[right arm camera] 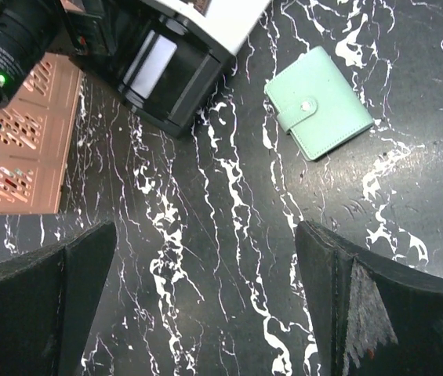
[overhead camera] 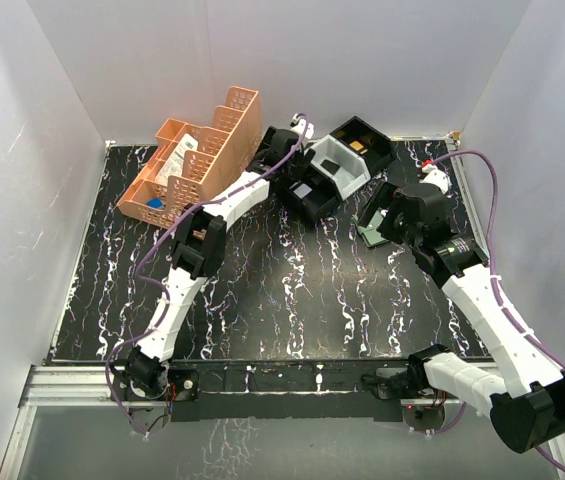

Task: Take the credit cards out of the card holder

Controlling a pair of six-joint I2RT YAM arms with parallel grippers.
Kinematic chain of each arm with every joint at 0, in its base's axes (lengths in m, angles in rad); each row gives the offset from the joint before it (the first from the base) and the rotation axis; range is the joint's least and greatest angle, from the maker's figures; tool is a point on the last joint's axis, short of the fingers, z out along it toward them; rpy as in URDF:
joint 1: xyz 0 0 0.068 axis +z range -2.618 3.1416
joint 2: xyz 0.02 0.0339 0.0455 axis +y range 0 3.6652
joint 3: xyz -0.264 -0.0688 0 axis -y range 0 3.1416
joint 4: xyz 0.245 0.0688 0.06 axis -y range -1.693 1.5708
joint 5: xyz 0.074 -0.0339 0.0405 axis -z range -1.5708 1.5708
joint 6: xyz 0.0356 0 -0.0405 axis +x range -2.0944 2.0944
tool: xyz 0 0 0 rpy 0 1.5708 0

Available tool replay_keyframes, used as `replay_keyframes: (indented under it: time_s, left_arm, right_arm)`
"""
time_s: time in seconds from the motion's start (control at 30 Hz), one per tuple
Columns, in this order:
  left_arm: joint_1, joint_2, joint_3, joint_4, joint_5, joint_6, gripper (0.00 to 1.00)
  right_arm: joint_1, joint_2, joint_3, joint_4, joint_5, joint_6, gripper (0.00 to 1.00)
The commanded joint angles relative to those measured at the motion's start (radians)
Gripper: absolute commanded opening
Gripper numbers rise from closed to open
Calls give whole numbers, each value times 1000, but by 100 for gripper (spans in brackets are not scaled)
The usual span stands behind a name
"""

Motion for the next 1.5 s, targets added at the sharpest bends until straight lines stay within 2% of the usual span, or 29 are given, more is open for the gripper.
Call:
replay_keyframes:
  time_s: [0.0, 0.2, 0.4, 0.63, 0.73, 0.87, 1.1, 1.47]
  left_arm:
    - [45, -22, 44, 59, -91, 32, 99]
    - [65, -90, -20, 83, -19, 44, 99]
    - [65, -194, -79, 94, 195, -30, 99]
    - [70, -173, -5, 49, 268, -49, 99]
    - [83, -161, 0, 64, 252, -80, 99]
    - [124, -92, 92, 11, 211, -118, 99]
    - [171, -100, 31, 30, 10, -95, 99]
    - [216, -131, -3, -8, -132, -117, 99]
  right_arm:
    - [1, -12, 16, -23, -28, -15, 98]
    - [1, 10, -12, -2, -70, -6, 98]
    - [0, 46, 1, 7, -83, -33, 98]
    - [1, 63, 1, -5, -104, -46, 98]
    - [1, 65, -10, -5, -122, -42, 98]
    - [1, 70, -8, -15, -136, -39, 98]
    - [1, 86, -12, -16, -140, -48, 98]
    - [1, 117, -22, -23, -182, -46, 98]
